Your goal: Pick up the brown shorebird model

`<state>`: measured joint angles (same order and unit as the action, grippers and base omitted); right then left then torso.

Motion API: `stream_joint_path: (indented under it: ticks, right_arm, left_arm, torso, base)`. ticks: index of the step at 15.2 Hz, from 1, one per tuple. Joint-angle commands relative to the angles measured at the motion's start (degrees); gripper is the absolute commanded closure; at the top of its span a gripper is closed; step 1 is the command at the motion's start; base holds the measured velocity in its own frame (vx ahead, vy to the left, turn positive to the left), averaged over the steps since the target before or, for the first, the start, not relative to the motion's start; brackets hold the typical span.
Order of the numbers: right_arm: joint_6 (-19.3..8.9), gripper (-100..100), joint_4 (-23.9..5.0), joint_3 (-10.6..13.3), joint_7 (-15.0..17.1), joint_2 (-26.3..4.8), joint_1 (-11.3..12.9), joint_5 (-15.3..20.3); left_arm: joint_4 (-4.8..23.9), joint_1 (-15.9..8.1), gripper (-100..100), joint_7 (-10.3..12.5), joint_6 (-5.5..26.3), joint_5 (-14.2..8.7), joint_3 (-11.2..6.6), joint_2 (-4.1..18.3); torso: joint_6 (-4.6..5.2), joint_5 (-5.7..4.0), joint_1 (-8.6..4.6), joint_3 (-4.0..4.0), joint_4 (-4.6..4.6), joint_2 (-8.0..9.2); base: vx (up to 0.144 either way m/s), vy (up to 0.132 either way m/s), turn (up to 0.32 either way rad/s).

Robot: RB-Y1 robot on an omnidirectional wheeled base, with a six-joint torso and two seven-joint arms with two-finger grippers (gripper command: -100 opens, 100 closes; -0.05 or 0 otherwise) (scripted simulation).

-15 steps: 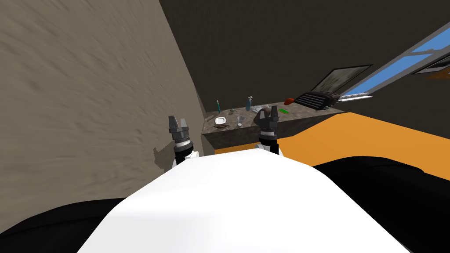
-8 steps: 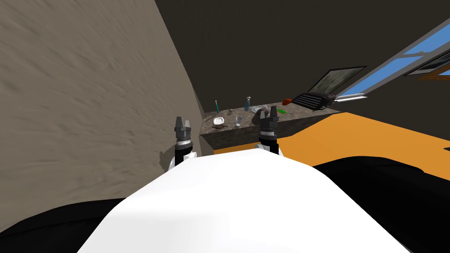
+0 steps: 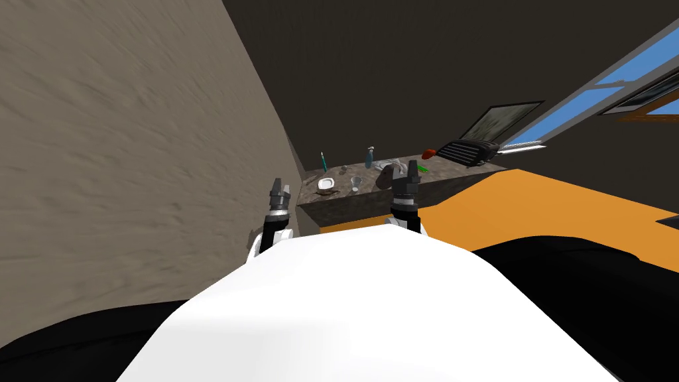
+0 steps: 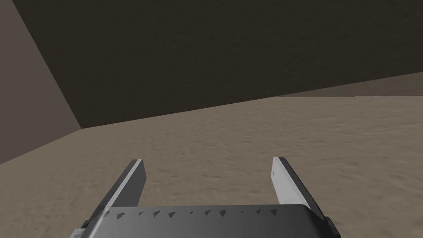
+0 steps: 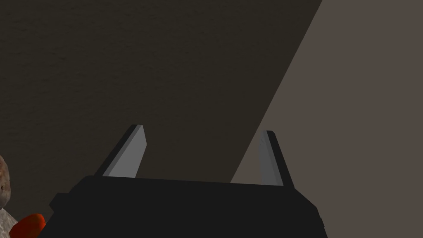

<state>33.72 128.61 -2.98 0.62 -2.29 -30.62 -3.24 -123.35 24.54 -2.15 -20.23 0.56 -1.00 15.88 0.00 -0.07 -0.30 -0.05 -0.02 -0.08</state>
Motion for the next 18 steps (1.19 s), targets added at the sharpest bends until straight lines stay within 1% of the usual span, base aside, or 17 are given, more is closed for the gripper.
stream_joint_path:
  ticks: [1, 2, 3, 4, 5, 6, 7, 8, 9, 10, 11, 12, 14, 15, 17, 18]
  right_arm:
    - [0.0, 0, 0.0, 0.0, 0.0, 0.0, 0.0, 0.0]
    - [0.0, 0, 0.0, 0.0, 0.0, 0.0, 0.0, 0.0]
    - [0.0, 0, 0.0, 0.0, 0.0, 0.0, 0.0, 0.0]
    - [0.0, 0, 0.0, 0.0, 0.0, 0.0, 0.0, 0.0]
    - [0.0, 0, 0.0, 0.0, 0.0, 0.0, 0.0, 0.0]
    - [0.0, 0, 0.0, 0.0, 0.0, 0.0, 0.0, 0.0]
    - [0.0, 0, 0.0, 0.0, 0.0, 0.0, 0.0, 0.0]
    - [0.0, 0, 0.0, 0.0, 0.0, 0.0, 0.0, 0.0]
    - [0.0, 0, 0.0, 0.0, 0.0, 0.0, 0.0, 0.0]
    - [0.0, 0, 0.0, 0.0, 0.0, 0.0, 0.0, 0.0]
    - [0.0, 0, 0.0, 0.0, 0.0, 0.0, 0.0, 0.0]
    - [0.0, 0, 0.0, 0.0, 0.0, 0.0, 0.0, 0.0]
    - [0.0, 0, 0.0, 0.0, 0.0, 0.0, 0.0, 0.0]
    - [0.0, 0, 0.0, 0.0, 0.0, 0.0, 0.0, 0.0]
    - [0.0, 0, 0.0, 0.0, 0.0, 0.0, 0.0, 0.0]
    - [0.0, 0, 0.0, 0.0, 0.0, 0.0, 0.0, 0.0]
  left_arm:
    - [1.48, -0.84, -100, 0.36, 2.86, -1.26, -0.05, 2.1]
    - [1.48, -0.84, -100, 0.36, 3.44, -1.26, -0.05, 2.1]
    - [2.8, -1.63, -100, 0.83, 5.19, -2.53, -0.27, 4.06]
    - [2.8, -1.63, -100, 0.83, 6.12, -2.53, -0.27, 4.06]
    - [2.8, -1.63, -100, 0.83, 6.36, -2.53, -0.27, 4.06]
    - [4.19, -2.45, -100, 1.33, 8.05, -3.86, -0.51, 6.0]
    - [4.19, -2.45, -100, 1.33, 9.25, -3.86, -0.51, 6.0]
    - [4.19, -2.45, -100, 1.33, 9.43, -3.86, -0.51, 6.0]
    - [5.64, -3.32, -100, 1.85, 11.59, -5.25, -0.74, 7.92]
    - [5.64, -3.32, -100, 1.85, 12.63, -5.25, -0.74, 7.92]
    - [5.64, -3.32, -100, 1.85, 12.63, -5.25, -0.74, 7.92]
    - [7.15, -4.21, -100, 2.39, 14.54, -6.69, -0.99, 9.83]
    - [7.15, -4.21, -100, 2.39, 15.96, -6.69, -0.99, 9.83]
    - [8.7, -5.14, -100, 2.95, 17.44, -8.18, -1.24, 11.71]
    - [8.7, -5.14, -100, 2.95, 19.39, -8.18, -1.24, 11.71]
    - [10.3, -6.08, -100, 3.52, 20.78, -9.71, -1.49, 13.57]
  torso:
    - [0.0, 0.0, 0.0, 0.0, 0.0, 0.0]
    - [0.01, 0.01, -0.01, 0.01, 0.0, 0.01]
    - [0.01, 0.0, -0.01, 0.01, 0.0, 0.02]
    - [0.01, 0.0, -0.02, 0.01, 0.0, 0.03]
    - [0.0, 0.0, -0.05, 0.01, 0.0, 0.02]
    - [0.0, 0.0, -0.01, 0.02, 0.01, 0.02]
    - [0.01, 0.0, -0.03, 0.01, 0.01, 0.02]
    - [0.01, 0.0, -0.04, 0.01, 0.01, 0.02]
    - [0.0, 0.0, 0.02, 0.02, 0.01, 0.03]
    - [0.01, 0.01, 0.01, 0.01, 0.01, 0.02]
    - [0.0, 0.01, 0.0, 0.01, 0.0, 0.01]
    - [0.0, 0.01, 0.03, 0.01, 0.0, 0.01]
    - [0.0, 0.0, -0.02, -0.01, 0.0, -0.02]
    - [0.0, 0.0, 0.0, 0.0, 0.0, 0.0]
    - [0.0, -0.01, -0.06, 0.02, 0.01, 0.03]
    - [0.0, 0.0, -0.02, 0.01, 0.01, 0.02]
  base:
    - [0.01, -0.072, -0.027]
    - [0.008, -0.074, -0.029]
    - [0.005, -0.083, -0.046]
    - [0.011, -0.089, -0.036]
    - [0.012, -0.064, -0.004]
    - [0.011, -0.078, -0.033]
    - [0.009, -0.082, -0.032]
    - [0.007, -0.057, -0.008]
    - [0.012, -0.071, -0.033]
    - [0.014, -0.076, -0.037]
    - [0.019, -0.057, -0.012]
    - [0.027, -0.072, -0.038]
    - [0.018, -0.074, -0.024]
    - [0.004, -0.084, -0.036]
    - [0.013, -0.079, -0.025]
    - [0.019, -0.076, -0.045]
